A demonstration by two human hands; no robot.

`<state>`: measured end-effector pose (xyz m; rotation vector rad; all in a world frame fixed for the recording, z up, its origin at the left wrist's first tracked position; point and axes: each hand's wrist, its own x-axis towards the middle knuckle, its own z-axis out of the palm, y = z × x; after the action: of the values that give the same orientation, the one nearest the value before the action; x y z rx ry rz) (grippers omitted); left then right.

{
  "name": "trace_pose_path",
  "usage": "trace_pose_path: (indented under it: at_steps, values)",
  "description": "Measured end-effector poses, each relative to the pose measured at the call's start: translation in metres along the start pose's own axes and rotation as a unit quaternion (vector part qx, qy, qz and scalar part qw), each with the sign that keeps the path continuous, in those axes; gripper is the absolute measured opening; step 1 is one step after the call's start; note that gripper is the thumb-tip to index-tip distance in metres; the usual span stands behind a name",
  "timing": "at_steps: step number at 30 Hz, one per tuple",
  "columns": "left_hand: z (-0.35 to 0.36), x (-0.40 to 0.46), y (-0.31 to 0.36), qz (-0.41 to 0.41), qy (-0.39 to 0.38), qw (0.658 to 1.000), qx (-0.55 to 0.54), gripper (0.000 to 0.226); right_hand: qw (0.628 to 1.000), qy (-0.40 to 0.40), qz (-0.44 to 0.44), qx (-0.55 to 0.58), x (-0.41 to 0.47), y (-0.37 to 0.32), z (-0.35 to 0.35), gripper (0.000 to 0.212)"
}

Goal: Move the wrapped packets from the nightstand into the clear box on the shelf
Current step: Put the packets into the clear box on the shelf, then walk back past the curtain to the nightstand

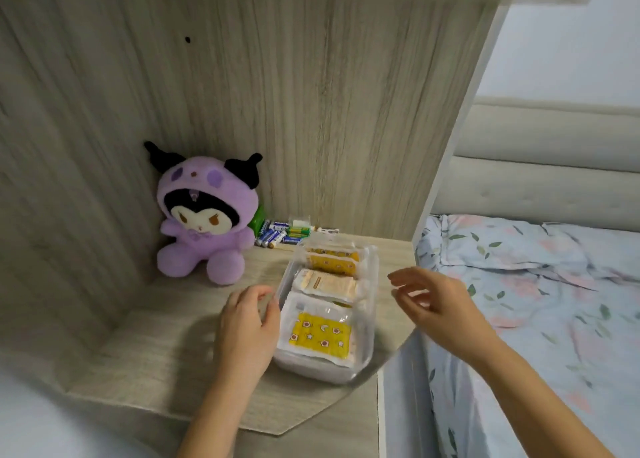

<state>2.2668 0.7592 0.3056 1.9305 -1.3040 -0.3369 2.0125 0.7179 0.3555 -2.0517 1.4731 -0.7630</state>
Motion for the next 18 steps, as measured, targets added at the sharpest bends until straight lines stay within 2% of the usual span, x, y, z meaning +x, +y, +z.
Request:
trace_pose_path:
  at_steps: [2, 4, 7, 10, 13, 16, 18]
  values:
    - [-0.011, -0.004, 0.019, 0.087, 0.041, 0.995, 0.018, 0.018, 0.998, 0.041, 0.043, -0.029, -0.023, 0.013, -0.013, 0.02]
    - [-0.018, -0.01, 0.048, 0.176, 0.025, 0.984, -0.024, 0.014, 0.99, 0.085, 0.091, -0.065, -0.053, 0.024, -0.023, 0.02]
    - [-0.004, -0.028, 0.086, 0.253, -0.132, 0.954, -0.094, 0.011, 0.967, 0.116, 0.19, -0.123, -0.113, 0.044, -0.029, 0.019]
    - [0.033, -0.062, 0.113, 0.324, -0.284, 0.901, -0.055, 0.013, 0.931, 0.085, 0.318, -0.16, -0.189, 0.069, -0.031, 0.027]
    - [0.068, -0.113, 0.143, 0.374, -0.388, 0.842, -0.014, 0.018, 0.888, 0.074, 0.425, -0.158, -0.274, 0.08, -0.039, 0.031]
    - [0.099, -0.179, 0.172, 0.449, -0.454, 0.769, 0.024, 0.023, 0.838, 0.126, 0.501, -0.175, -0.358, 0.075, -0.056, 0.026]
    - [0.118, -0.227, 0.19, 0.513, -0.47, 0.717, 0.045, 0.026, 0.8, 0.162, 0.549, -0.181, -0.415, 0.068, -0.068, 0.026]
